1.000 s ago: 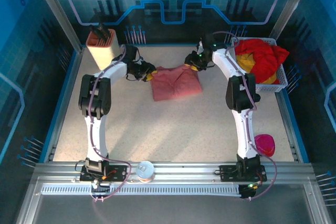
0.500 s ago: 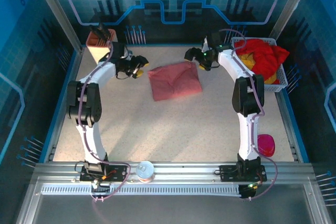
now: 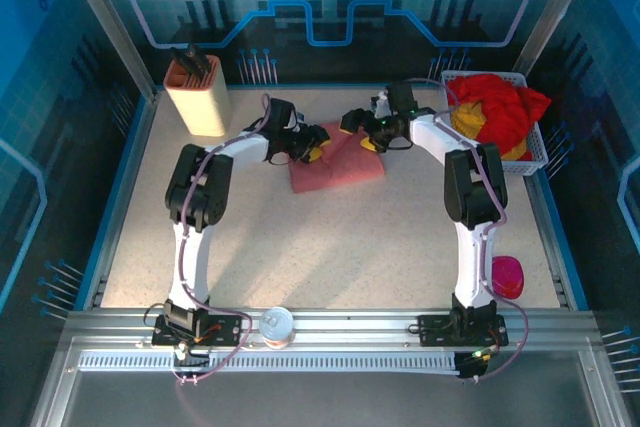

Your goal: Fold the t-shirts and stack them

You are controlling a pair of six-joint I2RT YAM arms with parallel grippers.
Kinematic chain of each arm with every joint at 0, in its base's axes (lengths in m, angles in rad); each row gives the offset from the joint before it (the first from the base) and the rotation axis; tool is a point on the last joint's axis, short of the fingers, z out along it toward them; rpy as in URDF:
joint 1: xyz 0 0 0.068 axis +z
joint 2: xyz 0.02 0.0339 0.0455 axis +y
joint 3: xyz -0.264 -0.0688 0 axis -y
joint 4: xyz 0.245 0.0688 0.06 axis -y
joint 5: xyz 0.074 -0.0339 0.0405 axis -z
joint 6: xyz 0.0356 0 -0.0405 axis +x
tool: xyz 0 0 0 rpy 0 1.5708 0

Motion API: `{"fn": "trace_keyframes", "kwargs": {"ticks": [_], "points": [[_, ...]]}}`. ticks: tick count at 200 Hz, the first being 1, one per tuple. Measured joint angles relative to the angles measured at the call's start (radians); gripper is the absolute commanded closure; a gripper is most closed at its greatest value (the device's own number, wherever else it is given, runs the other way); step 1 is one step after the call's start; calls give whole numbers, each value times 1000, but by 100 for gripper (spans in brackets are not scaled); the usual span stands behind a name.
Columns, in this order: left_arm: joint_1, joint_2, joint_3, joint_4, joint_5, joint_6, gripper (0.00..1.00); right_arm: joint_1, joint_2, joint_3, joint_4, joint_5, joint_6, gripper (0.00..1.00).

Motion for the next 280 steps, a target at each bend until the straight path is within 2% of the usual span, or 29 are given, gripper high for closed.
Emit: {"fn": "trace_keyframes", "kwargs": {"ticks": [37, 105, 155, 195, 236, 280], "points": [[35, 58, 32, 60, 1, -56, 52, 7, 0, -128, 79, 1, 14, 9], [176, 61, -8, 118, 5, -148, 54, 1, -57, -238, 177, 13, 3, 9], [174, 21, -39, 72, -18, -145, 54, 1, -137, -235, 137, 42, 11, 6], [141, -72, -44, 5, -41, -122, 53, 1, -132, -93, 179, 23, 55, 5], [69, -88, -35, -30, -77, -92, 54, 4, 64, 103, 358, -48, 180, 6], [36, 28, 39, -102, -111, -58, 54, 27, 392, 333, 450, -118, 297, 5]]}}
